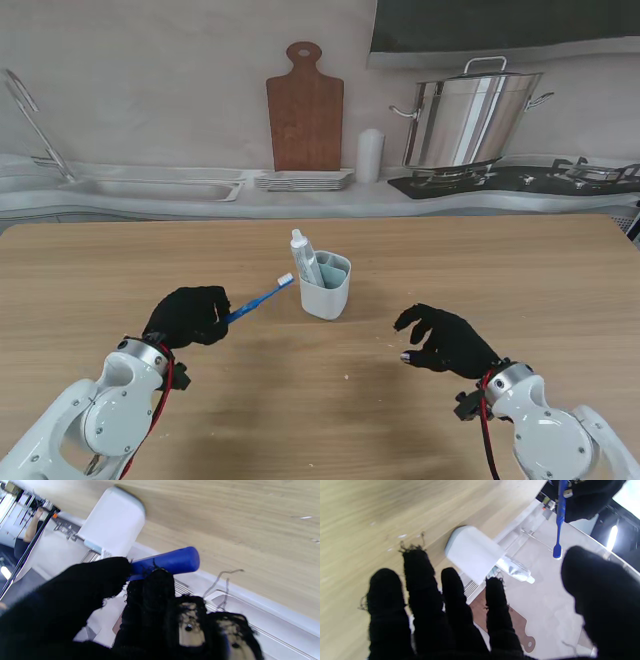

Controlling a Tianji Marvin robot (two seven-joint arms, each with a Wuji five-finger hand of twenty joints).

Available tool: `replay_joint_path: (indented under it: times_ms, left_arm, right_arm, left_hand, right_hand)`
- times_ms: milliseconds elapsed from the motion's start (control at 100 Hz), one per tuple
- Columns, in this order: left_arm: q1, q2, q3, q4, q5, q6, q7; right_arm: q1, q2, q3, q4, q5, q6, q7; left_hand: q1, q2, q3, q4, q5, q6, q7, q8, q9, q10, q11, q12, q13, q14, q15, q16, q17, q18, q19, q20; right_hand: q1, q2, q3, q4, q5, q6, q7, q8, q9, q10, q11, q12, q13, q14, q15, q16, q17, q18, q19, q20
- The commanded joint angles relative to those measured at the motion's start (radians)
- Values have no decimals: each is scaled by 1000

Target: Organize toothpaste and toothbrush

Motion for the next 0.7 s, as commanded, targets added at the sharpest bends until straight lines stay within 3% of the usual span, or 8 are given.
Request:
replay_joint_path:
  times_ms: [0,210,370,690]
  left_arm:
    - [15,-17,3,-39,-19,-1,4]
    - [43,-31,7,-96,-86,-6,39]
    - [61,-42,14,-121,-127,-23,76]
    - [80,-57,30,-149,-223,-51,108]
  right_arm:
    - [3,-6,-18,-23,-16,5,6]
    - [53,-3,-72,-43,3,44,29]
    - [88,-11,-120,-59,-3,68,-7]
    - [159,-31,-222,-62,-23,103,-97]
  left_hand:
    - [72,46,47,78,4,-63,43,9,53,81,10,25,27,-30,48,-7,26,-57,225,-5]
    - [76,40,49,68,6,-60,42,8,54,84,8,26,27,-26,46,-3,26,-50,228,-6]
    - [77,32,56,62,15,-55,38,6,59,89,8,27,27,-14,47,2,26,-44,234,-6]
    - [82,27,65,50,18,-51,34,9,57,100,9,33,27,-1,51,5,27,-33,235,-1]
  right_hand:
    - [23,-133,11,-84,-213,-12,50,23,-136,-41,78,42,-45,-56,57,32,-23,-49,46,29]
    - [31,-239,63,-124,-304,35,73,17,-183,-62,137,63,-48,-102,114,43,-6,-100,71,51]
    - [40,-293,102,-141,-345,43,96,17,-191,-76,194,84,-33,-136,164,51,25,-134,94,57]
    - [53,-329,141,-152,-414,41,134,19,-258,-39,259,107,-26,-180,224,55,49,-173,122,53]
